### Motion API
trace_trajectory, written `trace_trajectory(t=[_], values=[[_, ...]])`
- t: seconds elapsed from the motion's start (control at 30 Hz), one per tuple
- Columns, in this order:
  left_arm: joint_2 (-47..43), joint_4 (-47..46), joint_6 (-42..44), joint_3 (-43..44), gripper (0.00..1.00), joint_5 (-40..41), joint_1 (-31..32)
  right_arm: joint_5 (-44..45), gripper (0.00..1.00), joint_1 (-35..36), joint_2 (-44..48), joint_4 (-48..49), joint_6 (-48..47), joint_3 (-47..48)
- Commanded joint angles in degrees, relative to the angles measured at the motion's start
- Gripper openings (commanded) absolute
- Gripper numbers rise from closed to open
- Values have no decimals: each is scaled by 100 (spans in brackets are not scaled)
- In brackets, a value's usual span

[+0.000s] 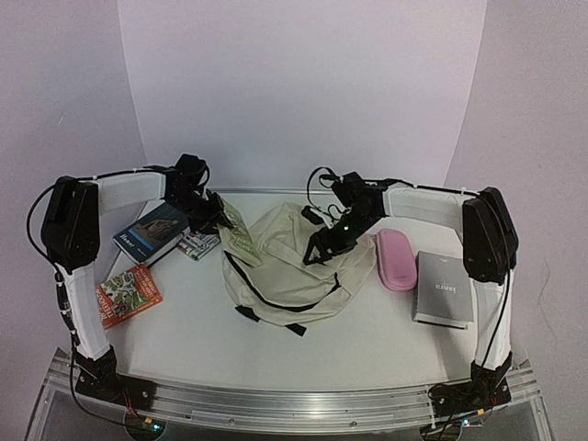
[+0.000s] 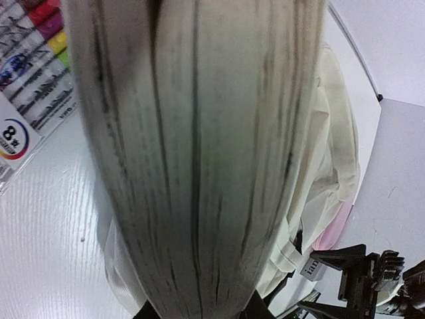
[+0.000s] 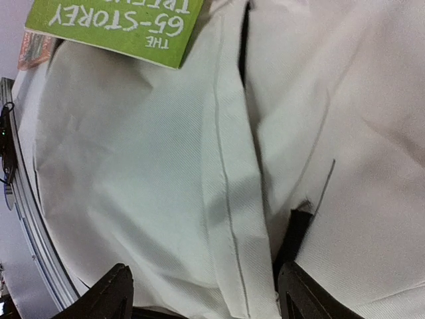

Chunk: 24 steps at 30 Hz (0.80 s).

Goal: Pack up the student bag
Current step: Adjust the student bag at the center of the board.

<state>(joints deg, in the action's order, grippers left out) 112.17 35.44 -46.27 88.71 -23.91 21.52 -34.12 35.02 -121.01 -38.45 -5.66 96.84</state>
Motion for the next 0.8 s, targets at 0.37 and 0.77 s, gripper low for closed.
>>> trace_trajectory(t=[0.37, 0.77], values=[[-3464, 282, -790, -1665, 0, 996, -174, -308, 72, 1558, -177, 294, 933, 1144], [-5042, 961, -1323, -2474, 0, 1447, -171, -184, 50, 1689, -1051, 461, 1319, 1544]])
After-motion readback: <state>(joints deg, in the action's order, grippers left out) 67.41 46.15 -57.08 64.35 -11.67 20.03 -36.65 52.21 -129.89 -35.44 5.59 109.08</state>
